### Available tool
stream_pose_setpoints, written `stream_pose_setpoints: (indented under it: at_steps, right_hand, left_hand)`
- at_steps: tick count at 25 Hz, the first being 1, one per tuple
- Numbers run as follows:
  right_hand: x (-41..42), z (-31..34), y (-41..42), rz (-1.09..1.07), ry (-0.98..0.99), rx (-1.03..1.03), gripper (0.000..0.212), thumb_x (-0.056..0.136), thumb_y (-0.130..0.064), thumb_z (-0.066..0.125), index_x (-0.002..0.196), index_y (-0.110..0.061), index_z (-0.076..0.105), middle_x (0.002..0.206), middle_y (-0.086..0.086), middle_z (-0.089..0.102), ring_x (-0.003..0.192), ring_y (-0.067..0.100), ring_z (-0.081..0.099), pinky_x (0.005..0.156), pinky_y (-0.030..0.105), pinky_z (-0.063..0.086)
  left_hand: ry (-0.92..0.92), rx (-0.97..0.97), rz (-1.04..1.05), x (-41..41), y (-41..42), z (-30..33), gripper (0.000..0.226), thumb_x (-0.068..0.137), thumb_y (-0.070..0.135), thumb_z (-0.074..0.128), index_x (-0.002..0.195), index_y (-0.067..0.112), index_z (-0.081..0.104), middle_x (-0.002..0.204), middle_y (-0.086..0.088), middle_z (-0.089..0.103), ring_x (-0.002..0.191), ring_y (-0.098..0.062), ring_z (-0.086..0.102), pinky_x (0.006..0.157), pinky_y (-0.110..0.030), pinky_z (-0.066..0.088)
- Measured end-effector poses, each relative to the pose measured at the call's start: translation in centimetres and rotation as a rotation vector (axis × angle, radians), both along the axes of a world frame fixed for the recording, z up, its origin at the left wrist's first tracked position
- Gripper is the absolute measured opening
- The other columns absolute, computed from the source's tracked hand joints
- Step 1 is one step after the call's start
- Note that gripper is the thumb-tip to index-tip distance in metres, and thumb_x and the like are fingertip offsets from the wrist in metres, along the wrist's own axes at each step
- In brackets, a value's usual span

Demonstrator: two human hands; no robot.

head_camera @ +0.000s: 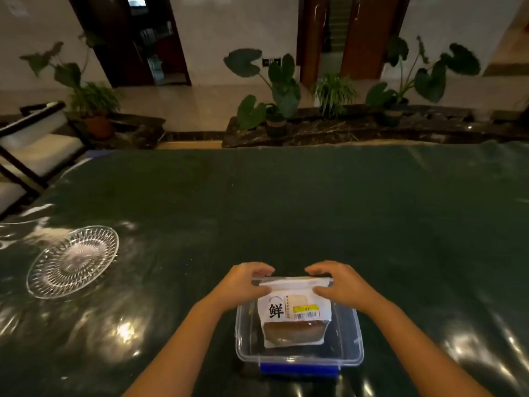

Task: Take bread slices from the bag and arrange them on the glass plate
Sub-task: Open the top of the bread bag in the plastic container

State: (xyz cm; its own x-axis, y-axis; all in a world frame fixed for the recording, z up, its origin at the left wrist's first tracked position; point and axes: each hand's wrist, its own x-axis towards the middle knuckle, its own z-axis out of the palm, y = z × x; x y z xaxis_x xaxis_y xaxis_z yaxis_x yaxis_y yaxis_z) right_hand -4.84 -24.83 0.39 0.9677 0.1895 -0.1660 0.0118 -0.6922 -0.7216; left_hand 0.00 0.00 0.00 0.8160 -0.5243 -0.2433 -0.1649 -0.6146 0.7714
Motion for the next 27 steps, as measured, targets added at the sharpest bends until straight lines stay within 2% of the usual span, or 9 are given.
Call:
stream_pose_setpoints:
  at_steps: [1, 3, 6, 9, 12, 16, 19, 22, 27]
  right_hand:
    - [0.2, -0.3, -0.2, -0.034, 0.028, 0.040, 0.042, 0.077, -0.011, 0.067, 0.117, -0.020, 0.060, 0.118, -0.002, 0.061, 0.103, 0.004, 0.055, 0.076, 0.008, 0.045]
    - [0.1, -0.5, -0.3, -0.092, 0.092, 0.112, 0.036, 0.078, -0.008, 0.066, 0.112, -0.018, 0.063, 0.113, -0.002, 0.062, 0.102, 0.008, 0.057, 0.073, 0.013, 0.050]
    - [0.0, -1.1, -0.4, -0.153, 0.130, 0.205, 0.021, 0.079, -0.008, 0.065, 0.098, -0.017, 0.069, 0.102, -0.003, 0.064, 0.096, 0.011, 0.061, 0.071, 0.021, 0.054]
    - [0.1, -1.1, -0.4, -0.169, 0.110, 0.198, 0.010, 0.079, -0.010, 0.066, 0.087, -0.014, 0.070, 0.092, -0.005, 0.062, 0.090, 0.012, 0.062, 0.070, 0.020, 0.053]
    - [0.4, -1.0, -0.5, -0.160, 0.107, 0.146, 0.004, 0.079, -0.013, 0.067, 0.083, -0.015, 0.068, 0.089, -0.006, 0.060, 0.086, 0.009, 0.061, 0.066, 0.016, 0.050]
    - [0.6, -0.7, -0.7, -0.137, 0.086, 0.086, 0.003, 0.078, -0.015, 0.068, 0.080, -0.014, 0.066, 0.088, -0.005, 0.059, 0.087, 0.011, 0.060, 0.066, 0.015, 0.050]
    - [0.5, -0.6, -0.5, -0.163, 0.054, 0.097, 0.007, 0.077, -0.016, 0.069, 0.075, -0.018, 0.063, 0.087, -0.006, 0.058, 0.085, 0.013, 0.060, 0.063, 0.017, 0.051]
    - [0.0, -0.9, -0.4, -0.221, -0.001, 0.069, 0.011, 0.075, -0.017, 0.071, 0.073, -0.021, 0.062, 0.087, -0.005, 0.059, 0.086, 0.013, 0.060, 0.070, 0.022, 0.053]
    - [-0.7, -1.0, -1.1, -0.296, -0.006, 0.052, 0.015, 0.073, -0.021, 0.074, 0.072, -0.025, 0.060, 0.080, -0.012, 0.059, 0.080, 0.007, 0.059, 0.066, 0.016, 0.046]
  left_hand:
    - [0.021, -0.015, 0.010, 0.0, -0.2, -0.3, 0.041, 0.078, 0.018, 0.069, 0.115, 0.032, 0.058, 0.108, 0.021, 0.058, 0.098, 0.006, 0.055, 0.070, -0.008, 0.044]
    - [0.059, -0.015, 0.049, -0.3, -0.4, -0.5, 0.035, 0.079, 0.017, 0.069, 0.108, 0.035, 0.063, 0.102, 0.021, 0.061, 0.095, 0.004, 0.057, 0.066, -0.011, 0.048]
    - [0.057, -0.029, 0.108, -0.7, -0.6, -1.0, 0.024, 0.080, 0.017, 0.068, 0.097, 0.035, 0.068, 0.096, 0.019, 0.062, 0.091, 0.002, 0.059, 0.066, -0.016, 0.051]
    - [0.028, -0.021, 0.118, -0.7, -0.6, -1.1, 0.019, 0.080, 0.016, 0.068, 0.091, 0.031, 0.071, 0.094, 0.014, 0.064, 0.091, -0.005, 0.061, 0.070, -0.021, 0.054]
    - [-0.028, 0.017, 0.129, -0.8, -0.4, -0.8, 0.016, 0.081, 0.016, 0.068, 0.091, 0.028, 0.071, 0.090, 0.014, 0.063, 0.087, -0.006, 0.061, 0.069, -0.019, 0.052]
    - [-0.073, 0.048, 0.112, -0.8, 0.1, -0.6, 0.014, 0.081, 0.019, 0.068, 0.090, 0.029, 0.070, 0.087, 0.014, 0.062, 0.083, -0.005, 0.059, 0.069, -0.017, 0.048]
    - [-0.118, 0.065, 0.133, -0.9, 0.5, -0.4, 0.017, 0.079, 0.021, 0.070, 0.079, 0.038, 0.066, 0.084, 0.015, 0.061, 0.081, -0.004, 0.060, 0.069, -0.018, 0.050]
    - [-0.157, 0.078, 0.118, -0.9, 1.0, -0.3, 0.026, 0.076, 0.020, 0.072, 0.072, 0.042, 0.059, 0.081, 0.015, 0.061, 0.077, -0.001, 0.061, 0.064, -0.015, 0.050]
    - [-0.232, 0.090, 0.199, -1.5, 1.3, -0.6, 0.023, 0.075, 0.024, 0.073, 0.067, 0.041, 0.059, 0.074, 0.013, 0.062, 0.070, 0.002, 0.060, 0.056, -0.012, 0.047]
